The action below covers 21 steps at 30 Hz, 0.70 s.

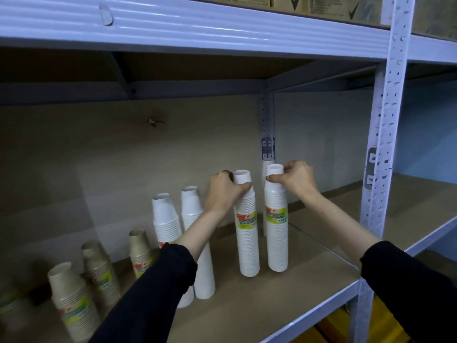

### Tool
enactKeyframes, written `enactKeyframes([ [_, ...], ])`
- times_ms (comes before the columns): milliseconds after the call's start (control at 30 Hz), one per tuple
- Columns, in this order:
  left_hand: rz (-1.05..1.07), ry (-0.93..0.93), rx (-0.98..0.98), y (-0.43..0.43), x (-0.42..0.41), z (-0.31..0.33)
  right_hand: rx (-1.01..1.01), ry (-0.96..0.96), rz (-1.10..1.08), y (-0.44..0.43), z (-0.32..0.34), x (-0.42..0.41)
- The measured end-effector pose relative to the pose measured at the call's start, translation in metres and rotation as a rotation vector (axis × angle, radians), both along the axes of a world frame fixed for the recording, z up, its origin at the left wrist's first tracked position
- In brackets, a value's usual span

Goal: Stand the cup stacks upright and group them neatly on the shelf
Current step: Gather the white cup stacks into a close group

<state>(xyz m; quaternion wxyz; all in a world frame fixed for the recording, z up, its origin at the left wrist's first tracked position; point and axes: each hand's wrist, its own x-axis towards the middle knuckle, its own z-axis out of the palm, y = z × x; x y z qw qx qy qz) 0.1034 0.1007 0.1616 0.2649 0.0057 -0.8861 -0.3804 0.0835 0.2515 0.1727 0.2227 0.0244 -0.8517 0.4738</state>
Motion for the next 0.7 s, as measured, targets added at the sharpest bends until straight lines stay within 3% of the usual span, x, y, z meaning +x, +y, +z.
enactKeyframes([
  [433,0.155,-0.011,-0.051,-0.076,0.09,0.023,0.09,-0.01,0.226,-0.078,0.009,0.055],
  [700,0.214,-0.047,-0.054,-0.107,0.103,0.012,0.099,-0.062,0.309,-0.115,0.006,0.071],
])
